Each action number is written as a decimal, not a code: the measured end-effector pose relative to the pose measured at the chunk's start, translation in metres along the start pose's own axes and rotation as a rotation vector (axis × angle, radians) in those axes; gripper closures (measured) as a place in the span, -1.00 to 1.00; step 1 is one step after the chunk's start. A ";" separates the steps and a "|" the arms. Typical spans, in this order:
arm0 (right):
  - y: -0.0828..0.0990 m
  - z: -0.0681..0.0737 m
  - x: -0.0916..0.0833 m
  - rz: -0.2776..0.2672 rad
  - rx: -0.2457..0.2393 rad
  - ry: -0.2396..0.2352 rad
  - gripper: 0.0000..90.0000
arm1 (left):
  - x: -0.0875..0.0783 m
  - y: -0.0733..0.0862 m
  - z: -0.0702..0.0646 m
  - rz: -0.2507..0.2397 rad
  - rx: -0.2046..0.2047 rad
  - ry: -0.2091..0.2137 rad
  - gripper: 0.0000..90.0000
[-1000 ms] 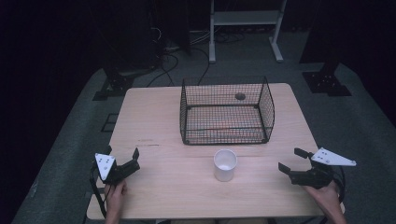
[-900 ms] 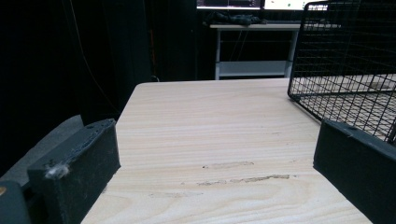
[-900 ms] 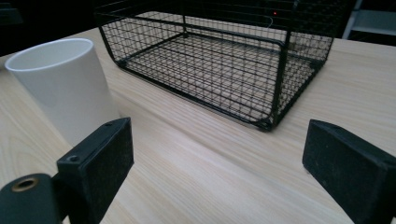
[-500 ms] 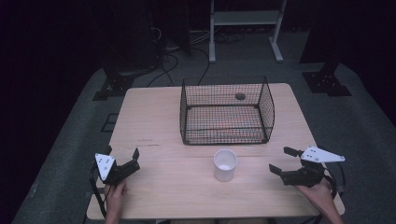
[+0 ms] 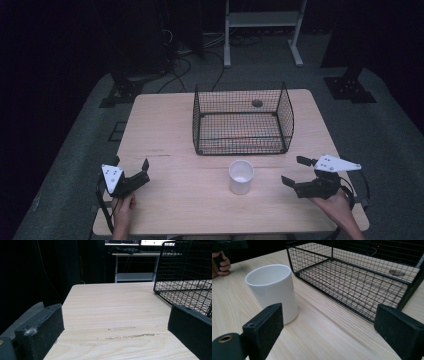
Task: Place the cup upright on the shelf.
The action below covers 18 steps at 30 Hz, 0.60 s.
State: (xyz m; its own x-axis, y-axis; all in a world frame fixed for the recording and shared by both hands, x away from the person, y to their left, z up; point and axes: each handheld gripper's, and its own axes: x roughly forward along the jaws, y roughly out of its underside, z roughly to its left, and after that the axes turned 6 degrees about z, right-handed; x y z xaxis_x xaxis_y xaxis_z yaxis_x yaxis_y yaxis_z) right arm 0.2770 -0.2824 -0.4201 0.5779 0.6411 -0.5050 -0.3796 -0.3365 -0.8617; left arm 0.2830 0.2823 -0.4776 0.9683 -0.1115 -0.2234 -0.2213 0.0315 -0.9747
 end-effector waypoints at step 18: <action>-0.012 0.028 0.024 0.026 -0.061 -0.092 -0.82 | 0.000 0.000 0.000 0.000 -0.001 0.001 -1.00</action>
State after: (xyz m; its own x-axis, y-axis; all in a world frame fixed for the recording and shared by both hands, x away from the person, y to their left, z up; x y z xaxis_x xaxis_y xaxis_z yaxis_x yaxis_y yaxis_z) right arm 0.2753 -0.2437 -0.4211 0.4982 0.6915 -0.5231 -0.3471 -0.3939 -0.8511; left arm 0.2830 0.2825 -0.4776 0.9682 -0.1126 -0.2235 -0.2215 0.0302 -0.9747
